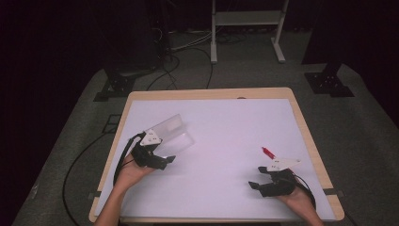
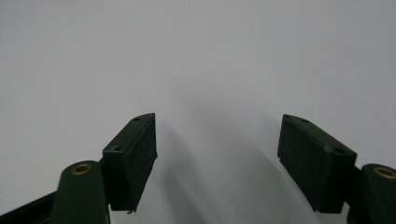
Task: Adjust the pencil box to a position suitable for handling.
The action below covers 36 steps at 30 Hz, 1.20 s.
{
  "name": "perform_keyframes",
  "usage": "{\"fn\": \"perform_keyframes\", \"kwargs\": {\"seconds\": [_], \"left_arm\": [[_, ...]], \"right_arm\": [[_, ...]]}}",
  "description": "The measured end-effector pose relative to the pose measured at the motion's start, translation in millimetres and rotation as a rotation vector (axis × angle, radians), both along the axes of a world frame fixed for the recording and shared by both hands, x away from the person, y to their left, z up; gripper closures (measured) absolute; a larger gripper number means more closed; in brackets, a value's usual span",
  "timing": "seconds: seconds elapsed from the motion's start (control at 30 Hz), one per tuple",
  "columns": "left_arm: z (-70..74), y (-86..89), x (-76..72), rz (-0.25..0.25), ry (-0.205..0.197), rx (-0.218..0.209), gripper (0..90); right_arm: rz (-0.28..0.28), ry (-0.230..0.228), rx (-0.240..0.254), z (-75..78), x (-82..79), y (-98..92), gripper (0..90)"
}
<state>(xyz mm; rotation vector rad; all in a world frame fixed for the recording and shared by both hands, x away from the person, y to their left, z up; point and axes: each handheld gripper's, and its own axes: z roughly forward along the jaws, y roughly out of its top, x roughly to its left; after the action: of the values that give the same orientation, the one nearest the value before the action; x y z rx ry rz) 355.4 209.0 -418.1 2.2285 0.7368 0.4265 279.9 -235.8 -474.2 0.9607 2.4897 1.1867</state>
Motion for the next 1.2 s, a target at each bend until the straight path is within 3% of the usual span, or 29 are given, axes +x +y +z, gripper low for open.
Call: {"fn": "perform_keyframes", "kwargs": {"seconds": [0.27, 0.5, 0.93, 1.2], "left_arm": [[-0.7, 3.9, 7.9, 0.011, 0.018, 0.033, 14.8], [-8.2, 0.9, 14.4, -0.003, 0.048, 0.070, 23.1], [-25.2, -4.4, 20.5, -0.059, 0.108, 0.143, 51.8], [-32.4, -5.2, 21.5, -0.056, 0.121, 0.170, 66.3]], "right_arm": [[0.001, -0.001, -0.005, -0.2, 0.0, 0.5, 27.5], [0.000, 0.001, -0.002, 0.1, -0.2, 0.1, 27.5], [0.006, -0.005, -0.001, 0.7, -0.2, -0.5, 27.5], [0.005, -0.007, 0.001, 1.3, -0.4, -1.0, 27.5]]}}
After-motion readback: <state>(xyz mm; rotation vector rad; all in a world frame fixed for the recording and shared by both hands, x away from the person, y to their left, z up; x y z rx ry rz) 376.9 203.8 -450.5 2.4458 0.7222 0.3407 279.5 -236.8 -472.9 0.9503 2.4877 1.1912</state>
